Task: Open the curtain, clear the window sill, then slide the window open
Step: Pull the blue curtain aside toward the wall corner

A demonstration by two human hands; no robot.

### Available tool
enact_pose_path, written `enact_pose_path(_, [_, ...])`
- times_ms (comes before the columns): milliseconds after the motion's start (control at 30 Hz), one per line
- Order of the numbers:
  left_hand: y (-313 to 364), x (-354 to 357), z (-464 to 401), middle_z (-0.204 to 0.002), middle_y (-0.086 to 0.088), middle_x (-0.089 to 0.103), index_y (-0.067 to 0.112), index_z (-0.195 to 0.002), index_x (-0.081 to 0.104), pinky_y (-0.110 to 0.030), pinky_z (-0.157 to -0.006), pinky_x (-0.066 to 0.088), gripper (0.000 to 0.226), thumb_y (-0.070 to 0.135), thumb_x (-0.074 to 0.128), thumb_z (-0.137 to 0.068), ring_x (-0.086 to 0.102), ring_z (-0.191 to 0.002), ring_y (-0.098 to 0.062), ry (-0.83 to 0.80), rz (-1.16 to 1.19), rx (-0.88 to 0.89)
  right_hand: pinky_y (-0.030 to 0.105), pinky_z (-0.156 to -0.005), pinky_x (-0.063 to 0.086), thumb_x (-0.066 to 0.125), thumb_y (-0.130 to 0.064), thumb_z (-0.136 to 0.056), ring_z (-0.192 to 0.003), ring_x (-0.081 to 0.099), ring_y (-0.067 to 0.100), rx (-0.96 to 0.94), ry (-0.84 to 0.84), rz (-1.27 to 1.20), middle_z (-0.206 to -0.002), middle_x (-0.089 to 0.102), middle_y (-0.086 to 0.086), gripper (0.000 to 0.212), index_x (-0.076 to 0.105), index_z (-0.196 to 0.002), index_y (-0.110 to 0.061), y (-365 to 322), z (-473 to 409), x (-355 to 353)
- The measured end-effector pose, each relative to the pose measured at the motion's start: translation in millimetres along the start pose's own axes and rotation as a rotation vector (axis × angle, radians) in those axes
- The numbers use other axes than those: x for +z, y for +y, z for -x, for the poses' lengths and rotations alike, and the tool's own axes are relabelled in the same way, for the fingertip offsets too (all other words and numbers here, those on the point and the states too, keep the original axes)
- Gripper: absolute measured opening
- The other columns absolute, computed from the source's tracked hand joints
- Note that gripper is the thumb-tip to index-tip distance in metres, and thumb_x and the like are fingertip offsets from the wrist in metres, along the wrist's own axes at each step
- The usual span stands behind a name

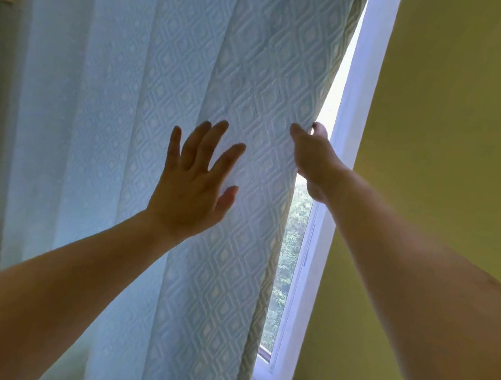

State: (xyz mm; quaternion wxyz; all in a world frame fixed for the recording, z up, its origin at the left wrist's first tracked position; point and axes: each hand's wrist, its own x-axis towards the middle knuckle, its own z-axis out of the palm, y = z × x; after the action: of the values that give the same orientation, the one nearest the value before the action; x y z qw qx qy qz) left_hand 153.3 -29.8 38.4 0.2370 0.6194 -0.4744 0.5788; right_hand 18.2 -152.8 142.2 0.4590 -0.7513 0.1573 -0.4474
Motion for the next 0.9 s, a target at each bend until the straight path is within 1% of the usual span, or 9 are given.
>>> enact_pose_path(200, [-12.2,8.5,-27.2,-0.159,-0.018,0.010,0.021,-0.153,0.012,-0.053,-0.111,0.028,0.071,0.042,0.046,-0.095,0.019,-0.142,-0.037,0.003,0.041,-0.291,0.048,-0.106,0.037,0.033,-0.037,-0.103,-0.121,0.046,0.028,-0.047,-0.056,-0.098,-0.140,0.044,0.013,0.050,0.023,-0.146,-0.014,3.0,-39.5,11.9])
enact_pose_path(300, [-19.8,11.3,-40.2,-0.155,-0.021,0.017,0.020,-0.153,0.007,-0.049,-0.092,0.044,0.072,0.033,0.047,-0.095,0.045,-0.123,-0.041,-0.013,0.052,-0.354,0.048,-0.110,0.032,0.028,-0.040,-0.103,-0.132,0.039,0.032,-0.061,-0.070,-0.148,-0.149,0.036,0.016,0.054,0.018,-0.148,-0.012,5.7,-55.7,27.3])
enact_pose_path(367, [-31.3,14.3,-45.3,-0.139,-0.021,0.040,0.016,-0.153,0.008,-0.045,-0.077,0.043,0.071,0.025,0.047,-0.095,0.054,-0.101,-0.038,-0.011,0.006,-0.355,0.045,-0.113,0.025,0.024,-0.043,-0.103,-0.142,0.029,0.031,-0.082,-0.055,-0.193,-0.156,0.026,0.014,0.059,0.013,-0.151,-0.010,8.8,-65.9,42.3])
enact_pose_path(433, [-46.4,18.4,-49.3,-0.110,-0.012,0.056,0.017,-0.153,0.011,-0.041,-0.078,0.038,0.071,0.018,0.048,-0.093,0.051,-0.093,-0.032,-0.007,-0.050,-0.361,0.045,-0.117,0.017,0.019,-0.048,-0.102,-0.148,0.016,0.028,-0.101,-0.054,-0.244,-0.162,0.013,0.011,0.064,0.007,-0.154,-0.012,13.3,-76.9,58.4])
enact_pose_path(533, [-65.3,28.5,-51.6,-0.083,-0.002,0.056,0.021,-0.152,0.011,-0.036,-0.078,0.032,0.080,0.004,0.051,-0.085,0.047,-0.080,-0.024,0.011,-0.009,-0.403,0.051,-0.120,0.011,0.014,-0.053,-0.100,-0.150,0.007,0.027,-0.118,-0.064,-0.261,-0.164,0.003,0.007,0.068,0.002,-0.155,-0.015,23.6,-94.3,81.7])
enact_pose_path(633, [-86.2,46.9,-52.6,-0.069,0.007,0.044,0.020,-0.152,0.009,-0.036,-0.077,0.032,0.076,0.007,0.050,-0.089,0.043,-0.071,-0.020,0.071,0.093,-0.476,0.052,-0.119,0.017,0.018,-0.054,-0.100,-0.149,0.013,0.029,-0.115,-0.052,-0.280,-0.163,0.007,0.010,0.069,0.004,-0.153,-0.013,35.3,-115.7,102.2])
enact_pose_path(700, [-106.3,62.4,-54.0,-0.075,0.004,0.049,0.016,-0.148,0.022,-0.040,-0.078,0.035,0.061,0.018,0.048,-0.094,0.047,-0.077,-0.023,0.087,0.132,-0.551,0.053,-0.116,0.022,0.023,-0.053,-0.100,-0.147,0.018,0.032,-0.087,-0.069,-0.297,-0.162,0.011,0.011,0.070,0.002,-0.153,-0.013,43.5,-130.8,116.5])
enact_pose_path(800, [-132.9,85.0,-56.6,-0.107,-0.011,0.052,0.010,-0.108,0.053,-0.039,-0.077,0.034,0.021,0.025,0.051,-0.093,0.048,-0.101,-0.033,0.085,0.096,-0.589,0.055,-0.109,0.037,0.034,-0.054,-0.098,-0.137,0.037,0.034,-0.056,-0.109,-0.367,-0.155,0.027,0.013,0.070,0.009,-0.151,-0.015,49.8,-152.4,136.6])
enact_pose_path(900, [-160.1,105.5,-59.8,-0.135,-0.012,0.035,0.015,-0.119,0.048,-0.042,-0.083,0.038,0.034,0.023,0.059,-0.088,0.037,-0.121,-0.034,0.108,0.191,-0.680,0.054,-0.095,0.051,0.039,-0.051,-0.097,-0.118,0.056,0.034,-0.039,-0.117,-0.390,-0.138,0.047,0.015,0.062,0.024,-0.143,-0.014,51.5,-176.1,160.9])
